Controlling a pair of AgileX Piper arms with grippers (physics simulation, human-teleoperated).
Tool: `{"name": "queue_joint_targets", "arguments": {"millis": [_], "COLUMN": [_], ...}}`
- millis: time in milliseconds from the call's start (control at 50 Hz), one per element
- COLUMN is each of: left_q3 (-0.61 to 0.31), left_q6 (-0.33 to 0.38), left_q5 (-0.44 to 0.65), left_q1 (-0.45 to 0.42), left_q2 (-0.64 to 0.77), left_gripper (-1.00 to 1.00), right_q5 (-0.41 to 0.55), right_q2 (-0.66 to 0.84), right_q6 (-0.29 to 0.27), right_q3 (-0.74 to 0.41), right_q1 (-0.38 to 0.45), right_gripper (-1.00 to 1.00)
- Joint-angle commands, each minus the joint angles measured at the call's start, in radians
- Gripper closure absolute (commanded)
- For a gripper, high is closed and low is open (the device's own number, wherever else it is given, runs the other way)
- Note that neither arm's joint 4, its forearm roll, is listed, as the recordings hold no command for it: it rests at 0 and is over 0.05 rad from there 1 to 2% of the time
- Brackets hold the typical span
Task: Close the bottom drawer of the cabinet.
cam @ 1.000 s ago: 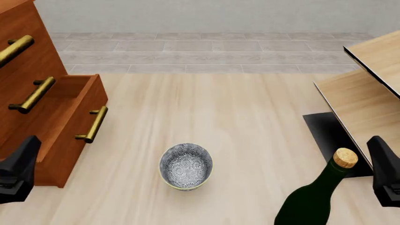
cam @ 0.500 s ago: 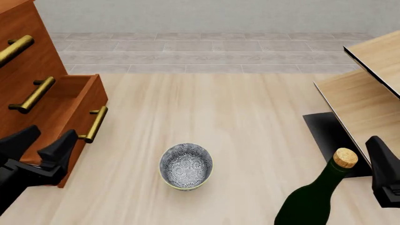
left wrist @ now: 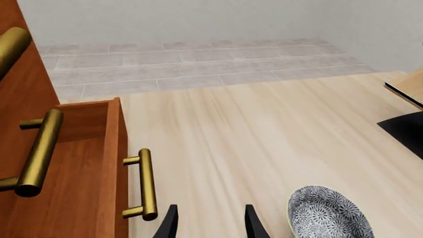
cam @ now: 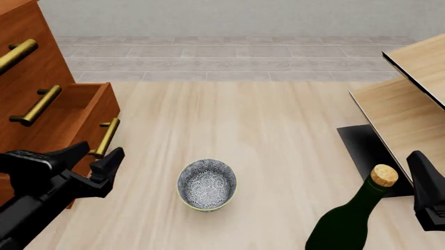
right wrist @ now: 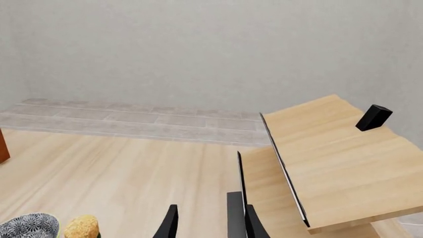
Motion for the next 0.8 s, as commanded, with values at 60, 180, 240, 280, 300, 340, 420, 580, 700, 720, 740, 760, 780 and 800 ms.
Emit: {"name": "queue_joint_targets", "arguments": {"millis": [60,180,240,280,300,340,420,580,700,720,740,760,780,800], "left_q3": [0.000,0.000,0.000,0.000,0.000,0.000,0.000,0.000,0.000,0.000,-0.001,-0.001,0.000,0.000], "left_q6": [-0.045,-0.079,-0.093,-0.099,-0.102,-0.108,-0.123,-0.157,-0.168,-0.170,-0.176,-0.176,-0.175,-0.175], "left_q5": [-0.218,-0.250,-0.262,-0.262,-0.263,-0.263,-0.264,-0.266,-0.266,-0.266,-0.266,-0.266,-0.266,-0.266], "left_q1": [-0.017,-0.012,-0.012,-0.011,-0.011,-0.012,-0.016,-0.012,-0.011,-0.006,0.000,0.003,0.012,0.015], "left_q2": [0.254,0.301,0.319,0.322,0.324,0.324,0.326,0.344,0.354,0.356,0.359,0.361,0.362,0.364], "left_gripper": [-1.00,-1.00,-1.00,-1.00,-1.00,-1.00,-1.00,-1.00,-1.00,-1.00,-1.00,-1.00,-1.00,-1.00], "right_q5": [-0.004,-0.002,-0.005,-0.005,-0.005,-0.006,-0.006,-0.006,-0.007,-0.008,-0.008,-0.008,-0.007,-0.007], "right_q2": [0.000,0.000,0.000,0.000,0.000,0.000,0.000,0.000,0.000,0.000,0.000,0.000,0.000,0.000], "right_q6": [-0.001,0.000,0.000,0.000,0.000,0.000,0.001,0.001,0.001,0.001,0.001,0.002,0.002,0.002], "right_q3": [0.002,-0.001,0.002,0.001,0.001,0.001,0.001,0.001,0.001,0.001,0.001,0.002,0.001,0.001], "right_q1": [0.004,0.006,0.007,0.008,0.009,0.010,0.011,0.013,0.014,0.014,0.015,0.015,0.015,0.015], "right_gripper": [-1.00,-1.00,-1.00,-1.00,-1.00,-1.00,-1.00,-1.00,-1.00,-1.00,-1.00,-1.00,-1.00,-1.00]}}
